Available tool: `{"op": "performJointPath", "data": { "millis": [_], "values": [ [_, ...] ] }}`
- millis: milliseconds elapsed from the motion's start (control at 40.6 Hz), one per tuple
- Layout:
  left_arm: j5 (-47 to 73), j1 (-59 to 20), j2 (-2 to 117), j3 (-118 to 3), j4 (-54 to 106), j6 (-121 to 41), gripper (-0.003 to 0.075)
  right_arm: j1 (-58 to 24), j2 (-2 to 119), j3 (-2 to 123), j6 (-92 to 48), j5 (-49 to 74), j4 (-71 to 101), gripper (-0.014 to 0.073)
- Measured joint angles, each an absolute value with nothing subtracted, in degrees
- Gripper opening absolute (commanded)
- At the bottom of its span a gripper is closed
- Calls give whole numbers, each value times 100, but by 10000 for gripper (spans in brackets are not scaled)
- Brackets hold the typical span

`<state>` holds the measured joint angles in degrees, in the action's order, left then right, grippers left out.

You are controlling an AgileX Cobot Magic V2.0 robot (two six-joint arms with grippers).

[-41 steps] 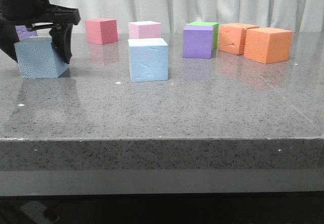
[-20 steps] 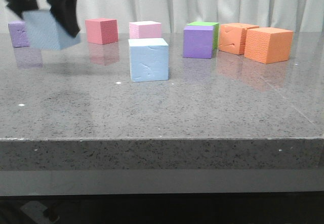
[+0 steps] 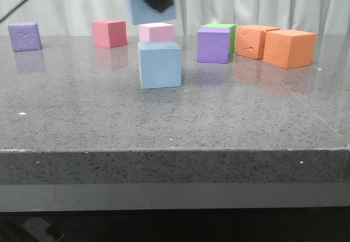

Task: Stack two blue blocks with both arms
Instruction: 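Grasp and lift the light-blue cube over the first blue cube, then lower the held cube onto the first blue cube and release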

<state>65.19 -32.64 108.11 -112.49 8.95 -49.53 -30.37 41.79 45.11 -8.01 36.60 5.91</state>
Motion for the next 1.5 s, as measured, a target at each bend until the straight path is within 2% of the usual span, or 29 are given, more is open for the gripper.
{"op": "performJointPath", "data": {
  "millis": [1231, 1329, 1502],
  "values": [
    [6405, -3350, 11166, -11262, 453, -5274, 393, -3037, 4179, 4511, -801, 3670, 591, 593],
    [6390, -3350, 11166, -11262, 509, -5274, 434, -3037, 4179, 4511, -801, 3670, 591, 593],
    [6305, -3350, 11230, -11262, 519, -5274, 561, -3037, 4179, 4511, -801, 3670, 591, 593]
  ]
}}
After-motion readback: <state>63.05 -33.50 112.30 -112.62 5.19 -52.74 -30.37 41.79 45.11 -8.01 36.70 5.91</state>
